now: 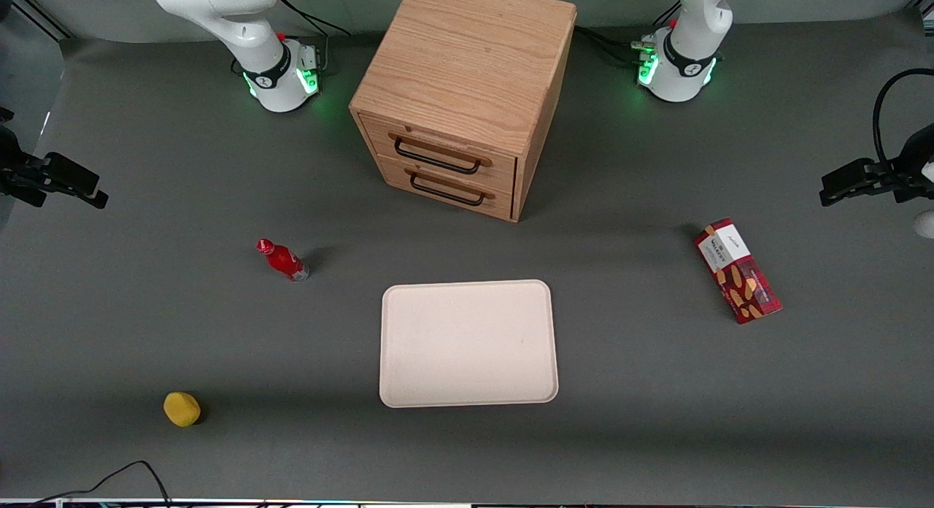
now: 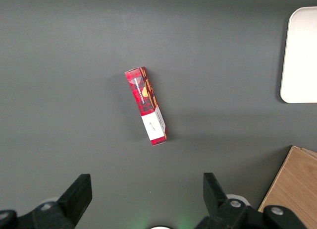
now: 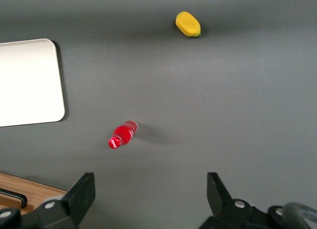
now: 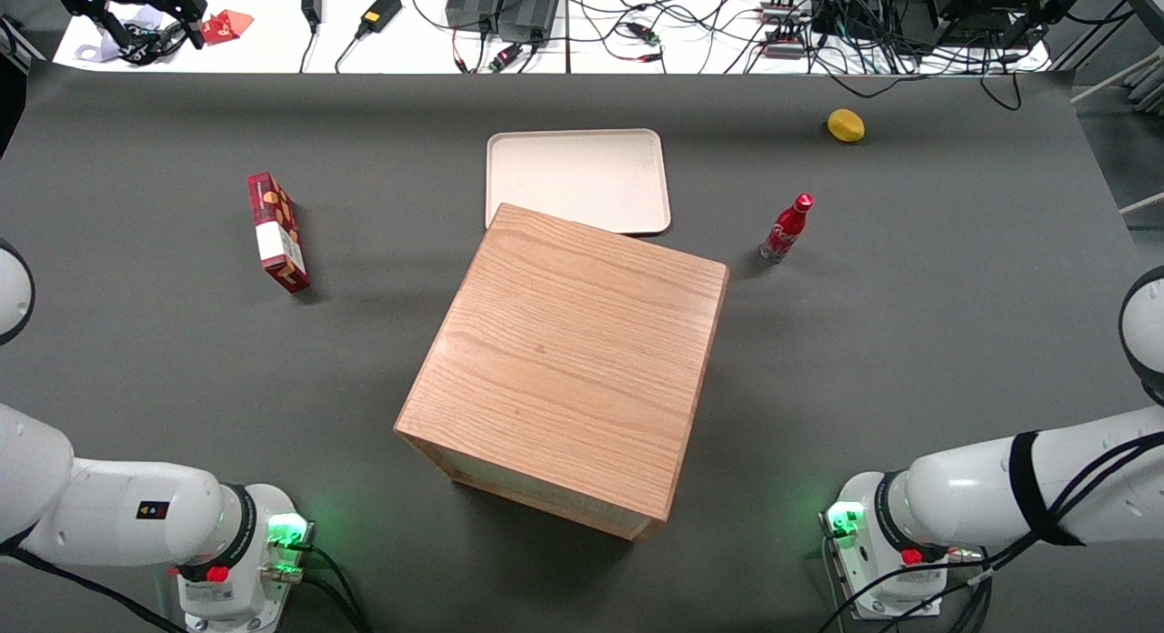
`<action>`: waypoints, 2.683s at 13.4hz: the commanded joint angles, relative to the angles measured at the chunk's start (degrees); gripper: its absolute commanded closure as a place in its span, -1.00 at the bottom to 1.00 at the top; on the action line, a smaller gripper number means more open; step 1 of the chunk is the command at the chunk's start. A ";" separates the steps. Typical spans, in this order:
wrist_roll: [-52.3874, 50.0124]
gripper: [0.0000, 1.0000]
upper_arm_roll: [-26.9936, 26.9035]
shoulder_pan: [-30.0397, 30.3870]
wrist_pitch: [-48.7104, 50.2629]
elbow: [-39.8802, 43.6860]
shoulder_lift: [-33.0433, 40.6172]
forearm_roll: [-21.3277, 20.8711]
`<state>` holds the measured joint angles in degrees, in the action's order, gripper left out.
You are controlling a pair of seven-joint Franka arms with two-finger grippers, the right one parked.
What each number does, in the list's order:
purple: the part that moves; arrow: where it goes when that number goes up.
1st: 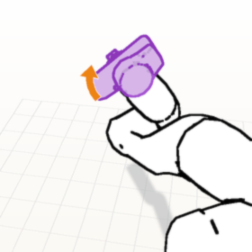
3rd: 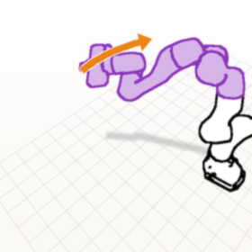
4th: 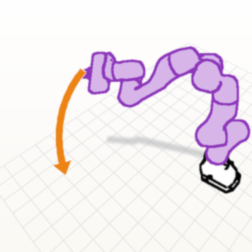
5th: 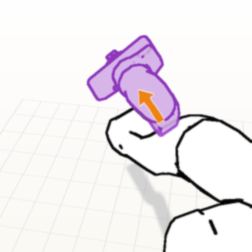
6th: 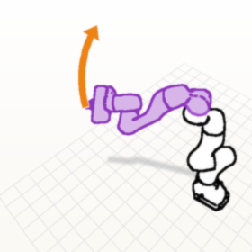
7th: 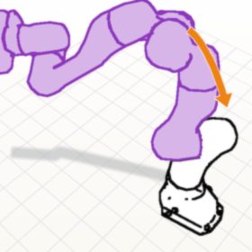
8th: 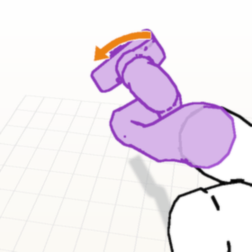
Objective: Place red cookie box on tray
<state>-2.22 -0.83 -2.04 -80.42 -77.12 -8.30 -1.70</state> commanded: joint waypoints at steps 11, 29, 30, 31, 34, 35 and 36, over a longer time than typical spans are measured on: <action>-8.24 -1.00 -0.40 1.42 -9.46 -13.81 1.88 0.29; -14.48 -1.00 -0.40 5.46 -56.07 -43.46 -9.63 0.55; -14.48 -1.00 -0.40 5.47 -57.03 -43.55 -10.33 0.55; -14.48 -1.00 -0.40 5.56 -57.65 -43.55 -10.77 0.55; -14.48 -0.85 -0.40 5.56 -59.32 -44.34 -11.39 0.73; -14.57 -0.72 -0.40 5.56 -59.59 -44.34 -11.39 0.82; -14.66 -0.52 -0.40 5.56 -59.59 -44.43 -11.39 0.82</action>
<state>-15.96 -1.39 3.47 -138.67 -120.41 -20.26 -1.28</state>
